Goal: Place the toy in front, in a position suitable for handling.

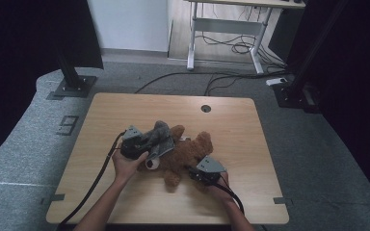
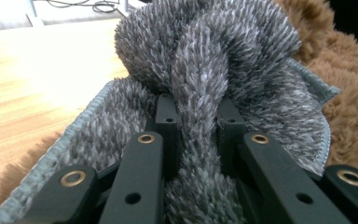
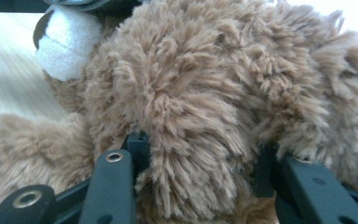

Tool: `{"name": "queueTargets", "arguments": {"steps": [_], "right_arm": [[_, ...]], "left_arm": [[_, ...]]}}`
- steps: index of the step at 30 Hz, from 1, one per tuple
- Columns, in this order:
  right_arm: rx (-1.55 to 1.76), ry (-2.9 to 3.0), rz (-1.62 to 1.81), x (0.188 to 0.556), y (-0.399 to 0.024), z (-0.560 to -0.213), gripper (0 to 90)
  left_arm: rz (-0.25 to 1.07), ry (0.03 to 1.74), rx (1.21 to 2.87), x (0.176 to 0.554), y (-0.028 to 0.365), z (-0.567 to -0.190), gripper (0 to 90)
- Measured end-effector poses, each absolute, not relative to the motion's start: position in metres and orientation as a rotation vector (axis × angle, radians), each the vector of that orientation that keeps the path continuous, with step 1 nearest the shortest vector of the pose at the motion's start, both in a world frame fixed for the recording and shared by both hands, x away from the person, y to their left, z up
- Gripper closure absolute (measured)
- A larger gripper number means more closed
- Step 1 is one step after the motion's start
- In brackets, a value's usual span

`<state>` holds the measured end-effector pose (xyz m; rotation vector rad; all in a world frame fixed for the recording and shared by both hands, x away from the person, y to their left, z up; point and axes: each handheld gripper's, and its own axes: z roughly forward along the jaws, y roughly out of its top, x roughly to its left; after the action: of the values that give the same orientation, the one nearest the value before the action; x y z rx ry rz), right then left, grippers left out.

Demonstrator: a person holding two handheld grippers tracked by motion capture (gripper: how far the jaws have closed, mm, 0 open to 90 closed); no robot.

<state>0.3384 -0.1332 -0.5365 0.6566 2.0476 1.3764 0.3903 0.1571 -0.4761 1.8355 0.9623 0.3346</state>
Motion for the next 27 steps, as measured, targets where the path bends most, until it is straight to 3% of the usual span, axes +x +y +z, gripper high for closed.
{"name": "queueTargets", "arguments": {"steps": [4,8,17,27], "right_arm": [[0.660,2.078,1.394,0.338,-0.137,-0.537,48.8],[0.697,2.098,1.414,0.339,-0.141,-0.537,35.8],[0.790,2.126,1.493,0.336,-0.150,-0.531,16.6],[0.925,2.080,1.636,0.337,-0.171,-0.516,9.6]], "left_arm": [[0.327,0.951,1.869,0.386,0.157,-0.481,76.8],[0.328,0.940,1.850,0.377,0.158,-0.489,77.3],[0.338,0.930,1.815,0.363,0.160,-0.497,77.9],[0.330,0.887,1.799,0.340,0.162,-0.504,78.2]]}}
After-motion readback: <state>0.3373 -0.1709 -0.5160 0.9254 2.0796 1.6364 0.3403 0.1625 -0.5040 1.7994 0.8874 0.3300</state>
